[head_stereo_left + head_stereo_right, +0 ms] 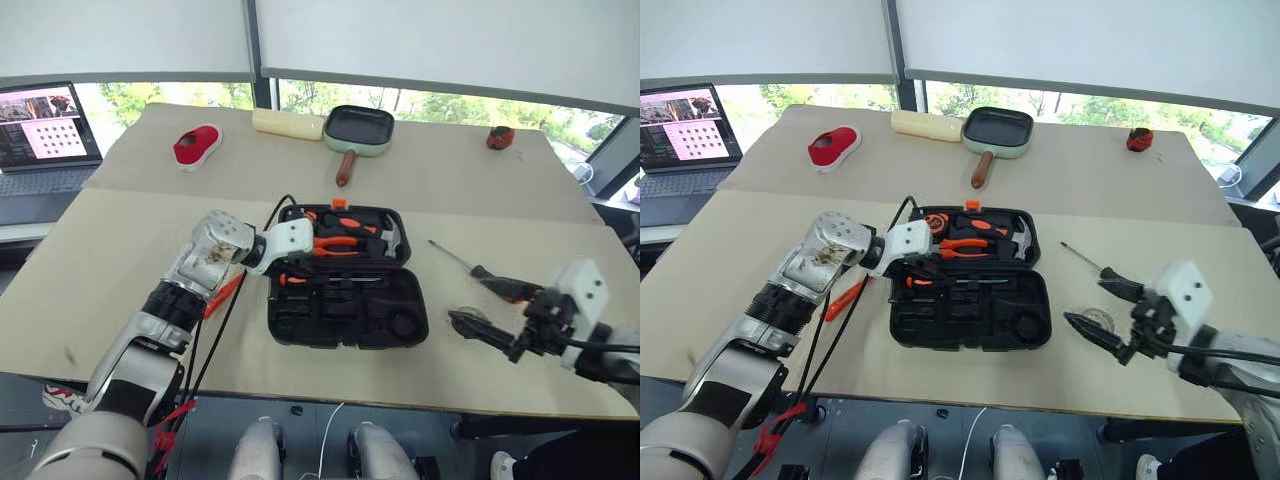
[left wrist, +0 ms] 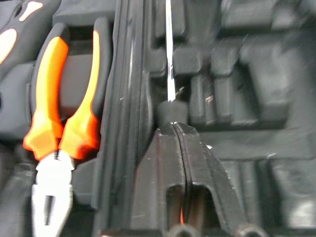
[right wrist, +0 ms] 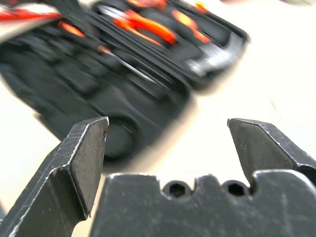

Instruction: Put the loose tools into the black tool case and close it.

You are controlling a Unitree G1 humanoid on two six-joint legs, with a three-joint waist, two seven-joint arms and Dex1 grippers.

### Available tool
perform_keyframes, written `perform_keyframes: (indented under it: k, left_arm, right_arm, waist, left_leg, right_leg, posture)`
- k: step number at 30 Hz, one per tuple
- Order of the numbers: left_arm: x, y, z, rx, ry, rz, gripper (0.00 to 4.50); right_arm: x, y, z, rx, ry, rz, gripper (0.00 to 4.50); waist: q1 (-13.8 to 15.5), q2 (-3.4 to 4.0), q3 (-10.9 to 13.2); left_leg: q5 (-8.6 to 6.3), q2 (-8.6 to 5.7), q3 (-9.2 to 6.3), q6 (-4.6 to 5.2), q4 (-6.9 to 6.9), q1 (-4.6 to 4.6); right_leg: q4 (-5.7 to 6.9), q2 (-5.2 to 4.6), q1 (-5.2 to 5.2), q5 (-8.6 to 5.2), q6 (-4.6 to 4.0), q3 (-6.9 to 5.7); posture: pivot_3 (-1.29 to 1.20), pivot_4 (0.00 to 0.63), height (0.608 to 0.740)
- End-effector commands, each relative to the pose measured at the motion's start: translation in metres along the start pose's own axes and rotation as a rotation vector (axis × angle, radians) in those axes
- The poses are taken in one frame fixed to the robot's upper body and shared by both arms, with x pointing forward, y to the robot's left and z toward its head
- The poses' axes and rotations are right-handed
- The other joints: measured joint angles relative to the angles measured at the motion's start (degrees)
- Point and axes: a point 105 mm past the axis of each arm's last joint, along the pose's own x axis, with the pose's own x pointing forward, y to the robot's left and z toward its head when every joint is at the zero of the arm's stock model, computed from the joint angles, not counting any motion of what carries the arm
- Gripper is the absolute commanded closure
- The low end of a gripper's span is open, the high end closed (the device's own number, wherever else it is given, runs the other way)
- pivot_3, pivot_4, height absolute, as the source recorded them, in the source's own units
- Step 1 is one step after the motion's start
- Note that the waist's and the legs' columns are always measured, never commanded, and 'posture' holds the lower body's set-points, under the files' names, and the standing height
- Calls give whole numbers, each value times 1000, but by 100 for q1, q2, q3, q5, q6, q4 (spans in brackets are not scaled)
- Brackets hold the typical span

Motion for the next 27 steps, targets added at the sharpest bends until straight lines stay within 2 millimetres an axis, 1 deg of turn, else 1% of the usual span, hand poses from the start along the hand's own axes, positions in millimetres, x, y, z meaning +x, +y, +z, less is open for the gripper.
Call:
perform_keyframes:
  k: [1,2,3,5,7,8,9,12,14,16,18,20,22,27]
  left_arm:
    - [-46,-15,45,-13,-223,-31,2844]
    - [-51,-21,47,-19,-237,-47,2601]
    - [-55,-27,49,-26,-244,-68,2145]
    - [-61,-42,53,-43,-260,-122,1555]
    - [-64,-54,58,-68,-275,-168,810]
    - [-64,-59,60,-72,-281,-184,363]
    - [-64,-65,62,-72,-284,-205,78]
    - [-62,-79,67,-67,-285,-251,78]
    - [-62,-81,69,-63,-284,-250,78]
    - [-62,-82,69,-52,-276,-245,78]
    - [-62,-83,69,-40,-270,-239,78]
    - [-62,-83,69,-22,-265,-220,78]
    - [-62,-84,69,-14,-265,-213,78]
    - [-62,-83,65,-6,-251,-179,78]
  right_arm:
    - [-47,-29,-17,9,82,-176,0]
    - [-55,-34,-21,15,103,-198,0]
    - [-60,-38,-24,19,119,-215,0]
    - [-68,-48,-30,27,147,-245,0]
    - [-67,-59,-31,22,160,-260,0]
    - [-64,-64,-31,18,160,-260,0]
    - [-56,-69,-30,3,161,-248,0]
    - [-16,-87,-26,-56,164,-193,0]
    - [3,-97,-28,-69,181,-183,0]
    - [20,-102,-35,-64,211,-160,0]
    - [33,-107,-41,-74,242,-147,0]
    - [48,-117,-49,-76,278,-178,0]
    - [59,-118,-53,-69,292,-157,0]
    - [73,-121,-56,-13,291,-124,0]
  waist:
    - [-11,1,0]
    - [-16,3,-1]
    - [-35,9,-5]
    - [-76,21,-12]
    - [-112,21,-11]
    - [-131,22,-11]
    - [-145,21,-11]
    - [-240,17,-8]
    - [-273,30,1]
    - [-249,34,5]
    - [-205,36,7]
    - [-188,36,7]
    - [-167,38,9]
    - [-160,39,11]
  left_leg:
    - [0,0,0,0,-3,0]
    - [0,1,-2,0,-4,2]
    - [0,1,-4,0,-4,6]
    - [0,0,-3,0,-1,20]
    - [0,0,-2,-1,0,35]
    - [3,0,-2,-1,0,38]
    - [5,1,-2,0,0,39]
    - [7,2,0,2,-3,59]
    - [7,0,1,2,-9,81]
    - [7,-4,0,2,-24,97]
    - [7,-8,-1,2,-35,98]
    - [7,-10,0,2,-43,96]
    - [7,-12,3,2,-45,93]
    - [6,-13,3,2,-47,93]
  right_leg:
    - [-1,0,-1,-1,-1,-1]
    - [-1,0,2,-3,-2,-4]
    - [-1,0,7,-3,-2,-5]
    - [-2,-2,20,-4,-2,-4]
    - [-2,-2,33,-12,9,-3]
    - [-2,-2,35,-23,22,-3]
    - [-2,-2,34,-25,26,-3]
    - [-3,1,44,-25,24,5]
    - [-3,2,64,-25,18,11]
    - [-5,1,78,-30,9,11]
    - [-7,1,78,-27,-5,8]
    - [-17,0,77,-24,-11,9]
    - [-24,-3,76,-23,-10,11]
    - [-28,-4,77,-23,-9,11]
  posture:
    - [0,150,740]
    - [0,150,740]
    - [0,150,740]
    - [0,150,740]
    - [0,150,740]
    - [0,150,740]
    - [0,150,740]
    - [0,150,740]
    - [0,150,740]
    - [0,150,740]
    - [0,150,740]
    - [0,150,740]
    - [0,150,740]
    - [0,150,740]
